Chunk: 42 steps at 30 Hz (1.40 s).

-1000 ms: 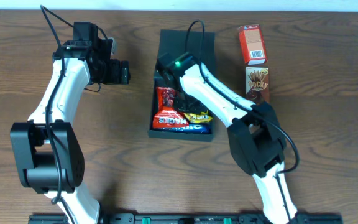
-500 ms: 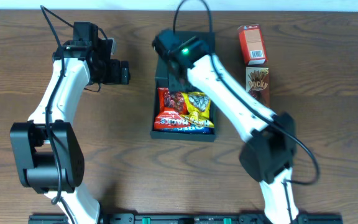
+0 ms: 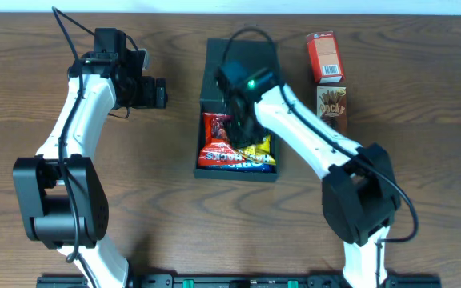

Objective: Pack container
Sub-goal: 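Carry the yellow bag left and lower it into the box, then push the yellow bag down beside the Hacks bag with the right gripper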

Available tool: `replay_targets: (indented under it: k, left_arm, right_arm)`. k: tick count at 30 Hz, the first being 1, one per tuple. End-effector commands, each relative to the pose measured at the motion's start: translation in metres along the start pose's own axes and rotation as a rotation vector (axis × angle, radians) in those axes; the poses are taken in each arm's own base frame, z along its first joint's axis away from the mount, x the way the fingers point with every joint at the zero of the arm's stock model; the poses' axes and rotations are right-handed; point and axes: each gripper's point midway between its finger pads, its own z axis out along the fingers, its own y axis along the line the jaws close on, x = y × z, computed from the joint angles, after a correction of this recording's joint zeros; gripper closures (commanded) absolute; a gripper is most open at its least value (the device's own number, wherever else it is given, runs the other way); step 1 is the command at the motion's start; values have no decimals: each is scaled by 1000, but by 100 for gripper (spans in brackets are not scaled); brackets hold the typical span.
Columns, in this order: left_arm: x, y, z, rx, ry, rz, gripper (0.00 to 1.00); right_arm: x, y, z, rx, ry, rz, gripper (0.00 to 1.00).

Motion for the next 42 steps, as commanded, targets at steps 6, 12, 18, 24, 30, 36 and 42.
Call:
replay_targets:
  k: [6, 12, 18, 24, 30, 36, 42]
  left_arm:
    - [-12, 0, -13, -8, -42, 18, 5]
    - [-12, 0, -13, -8, -41, 18, 5]
    - [-12, 0, -13, -8, -41, 18, 5]
    - [-12, 0, -13, -8, -44, 19, 5]
    - [-14, 0, -13, -8, -49, 19, 5]
    - [-14, 0, -13, -8, -51, 20, 5]
    - [-14, 0, -13, -8, -51, 20, 5]
  right_arm:
    - [3, 0, 21, -43, 4, -20, 98]
    - [-26, 12, -34, -81, -104, -67, 98]
    - [-32, -8, -55, -54, -146, -74, 98]
    - [-3, -20, -13, -63, -25, -47, 98]
    - [15, -17, 27, -106, 20, -43, 98]
    - [24, -21, 53, -103, 33, -42, 98]
    - [15, -20, 60, -111, -14, -64, 98]
